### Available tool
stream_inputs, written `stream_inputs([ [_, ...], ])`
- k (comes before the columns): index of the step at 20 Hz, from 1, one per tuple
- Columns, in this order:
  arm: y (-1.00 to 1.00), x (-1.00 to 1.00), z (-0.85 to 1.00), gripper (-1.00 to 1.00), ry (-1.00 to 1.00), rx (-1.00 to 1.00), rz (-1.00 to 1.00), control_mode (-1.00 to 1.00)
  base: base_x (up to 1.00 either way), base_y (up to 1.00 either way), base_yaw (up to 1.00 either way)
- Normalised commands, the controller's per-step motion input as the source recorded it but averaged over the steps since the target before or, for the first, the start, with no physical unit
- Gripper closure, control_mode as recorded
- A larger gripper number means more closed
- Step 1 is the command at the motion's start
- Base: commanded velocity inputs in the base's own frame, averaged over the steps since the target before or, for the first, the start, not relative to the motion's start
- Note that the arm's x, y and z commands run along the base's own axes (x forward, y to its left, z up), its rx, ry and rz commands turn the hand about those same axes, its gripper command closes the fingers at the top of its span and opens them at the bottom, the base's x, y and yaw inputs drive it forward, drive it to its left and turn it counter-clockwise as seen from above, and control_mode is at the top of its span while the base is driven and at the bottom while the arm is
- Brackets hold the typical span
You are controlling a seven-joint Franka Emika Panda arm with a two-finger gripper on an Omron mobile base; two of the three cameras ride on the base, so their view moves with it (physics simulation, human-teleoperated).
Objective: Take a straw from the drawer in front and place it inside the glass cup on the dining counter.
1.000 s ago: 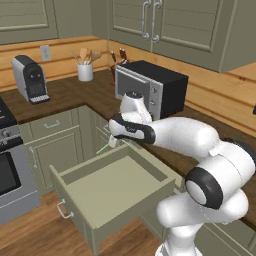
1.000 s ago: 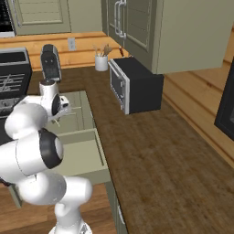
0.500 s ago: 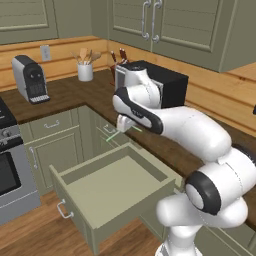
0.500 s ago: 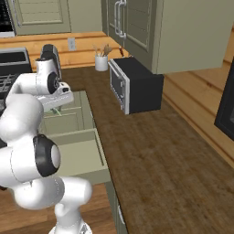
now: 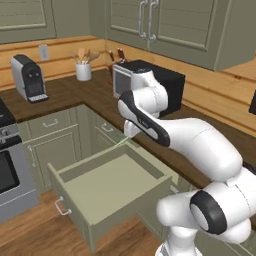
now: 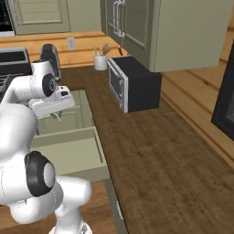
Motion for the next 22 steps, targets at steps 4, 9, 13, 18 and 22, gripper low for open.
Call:
stream_inputs([
  [4,0.0,0.0,0.0,1.0,0.0,0.0,0.0,1.0,-1.0,-0.09,-0.04],
  [9,0.0,0.0,0.0,1.0,0.0,0.0,0.0,1.0,-0.88,0.41,0.48],
  [13,0.0,0.0,0.0,1.0,0.0,0.0,0.0,1.0,-0.29,0.48,0.89],
  [18,0.0,0.0,0.0,1.0,0.0,0.0,0.0,1.0,-0.08,0.49,0.88],
  [22,0.0,0.0,0.0,1.0,0.0,0.0,0.0,1.0,-0.02,0.56,0.82],
])
